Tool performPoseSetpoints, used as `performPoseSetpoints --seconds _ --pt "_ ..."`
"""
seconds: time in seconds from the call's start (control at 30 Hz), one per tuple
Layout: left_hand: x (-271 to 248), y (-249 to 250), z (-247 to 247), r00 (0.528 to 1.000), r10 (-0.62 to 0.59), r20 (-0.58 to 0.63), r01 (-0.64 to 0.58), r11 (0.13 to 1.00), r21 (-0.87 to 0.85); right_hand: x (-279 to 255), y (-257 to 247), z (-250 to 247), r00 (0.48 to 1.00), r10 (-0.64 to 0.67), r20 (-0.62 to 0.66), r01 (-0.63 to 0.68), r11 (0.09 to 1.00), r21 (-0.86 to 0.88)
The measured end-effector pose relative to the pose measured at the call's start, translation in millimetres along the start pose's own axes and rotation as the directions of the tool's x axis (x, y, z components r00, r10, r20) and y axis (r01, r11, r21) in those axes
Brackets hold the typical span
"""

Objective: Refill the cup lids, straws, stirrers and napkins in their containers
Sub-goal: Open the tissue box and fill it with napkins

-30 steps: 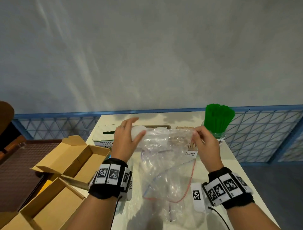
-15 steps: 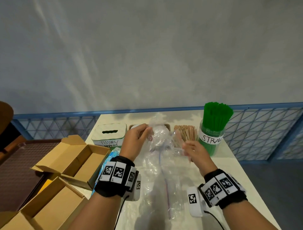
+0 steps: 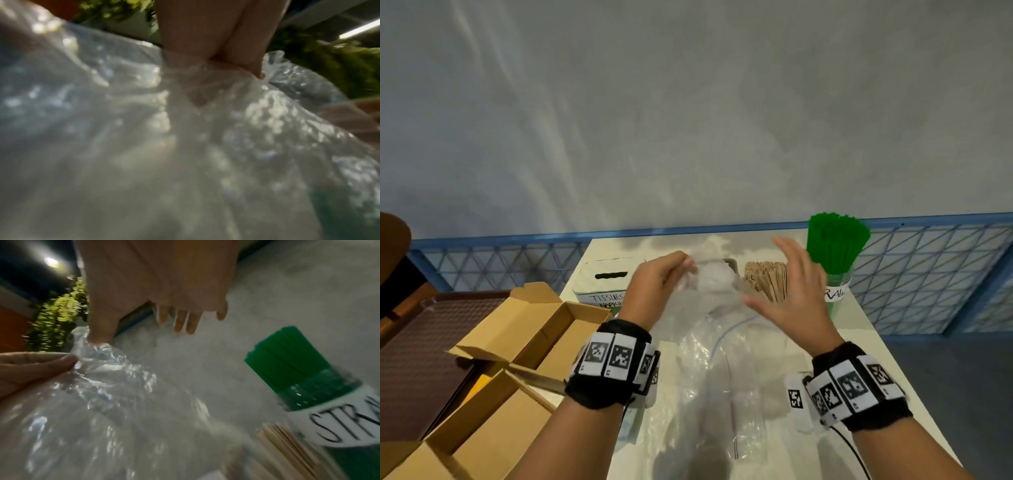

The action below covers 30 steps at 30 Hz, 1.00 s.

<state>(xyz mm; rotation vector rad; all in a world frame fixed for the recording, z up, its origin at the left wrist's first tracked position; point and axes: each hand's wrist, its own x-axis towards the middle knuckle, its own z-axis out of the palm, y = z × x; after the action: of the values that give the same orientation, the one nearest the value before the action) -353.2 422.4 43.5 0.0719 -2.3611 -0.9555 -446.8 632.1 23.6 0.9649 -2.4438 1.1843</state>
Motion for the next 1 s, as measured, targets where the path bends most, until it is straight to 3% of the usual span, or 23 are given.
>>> performPoseSetpoints --seconds 0.07,0.1,0.2,0.27,0.3,0.37,0.4,0.47,0.57,0.67,0.73,0.8,0.87,0.93,1.0 --pt "5.8 12.2 2.2 0.996 0.058 0.072 -0.058 0.998 -0.003 5.0 -7.0 4.6 0.972 -0.036 0.230 0.059 0.994 -0.097" --pt "8.4 16.8 1.8 0.994 0.081 0.075 -0.082 0.997 -0.003 6.5 -5.6 8.1 0.963 -0.018 0.270 0.037 0.997 -0.064" --pt "11.2 13.6 -14.7 0.992 0.086 -0.098 -0.087 0.996 -0.004 7.5 4.1 11.8 0.978 0.112 0.174 -0.159 0.946 0.282" --pt "7.5 -5.1 -26.5 0.972 -0.065 -0.227 0.028 0.987 -0.161 6.9 12.8 10.1 0.972 0.212 0.101 -0.235 0.861 0.450" --pt "4.1 -16.4 -28.4 0.961 -0.171 -0.215 0.108 0.955 -0.277 6.6 16.6 8.8 0.966 0.248 0.073 -0.250 0.823 0.511" --pt "-4.6 -30.3 -23.8 0.922 -0.386 -0.037 0.317 0.806 -0.500 5.9 21.7 7.3 0.953 0.301 0.023 -0.255 0.760 0.598" --pt "-10.1 -37.9 -16.8 0.878 -0.468 0.098 0.428 0.678 -0.598 5.9 22.8 6.8 0.948 0.319 0.008 -0.252 0.733 0.632" --pt "-23.4 -42.0 2.2 0.801 -0.527 0.284 0.558 0.487 -0.672 5.6 24.5 8.4 0.938 0.347 -0.003 -0.255 0.696 0.672" --pt "-34.2 -32.8 29.5 0.791 -0.483 0.375 0.608 0.559 -0.563 3.5 20.2 12.9 0.932 0.362 0.024 -0.267 0.639 0.722" --pt "-27.9 -24.7 40.7 0.808 -0.522 0.274 0.554 0.516 -0.653 -1.2 16.2 14.1 0.922 0.384 0.048 -0.287 0.595 0.751" --pt "-20.0 -24.0 37.0 0.791 -0.593 0.154 0.504 0.488 -0.713 -5.4 18.8 13.4 0.912 0.411 0.022 -0.301 0.630 0.716" --pt "-14.8 -28.6 34.6 0.789 -0.610 0.072 0.498 0.566 -0.657 -11.9 23.1 12.7 0.894 0.445 -0.047 -0.292 0.660 0.693" --pt "-10.9 -31.6 34.6 0.817 -0.577 0.007 0.474 0.664 -0.578 -18.8 27.1 13.5 0.892 0.434 -0.124 -0.252 0.705 0.663" --pt "-7.8 -30.5 34.4 0.831 -0.555 -0.041 0.457 0.724 -0.517 -23.9 29.9 13.6 0.928 0.352 -0.125 -0.211 0.769 0.603" --pt "-3.6 -27.9 33.0 0.863 -0.499 -0.080 0.405 0.777 -0.482 -25.4 31.1 9.5 0.974 0.222 -0.041 -0.169 0.838 0.518"
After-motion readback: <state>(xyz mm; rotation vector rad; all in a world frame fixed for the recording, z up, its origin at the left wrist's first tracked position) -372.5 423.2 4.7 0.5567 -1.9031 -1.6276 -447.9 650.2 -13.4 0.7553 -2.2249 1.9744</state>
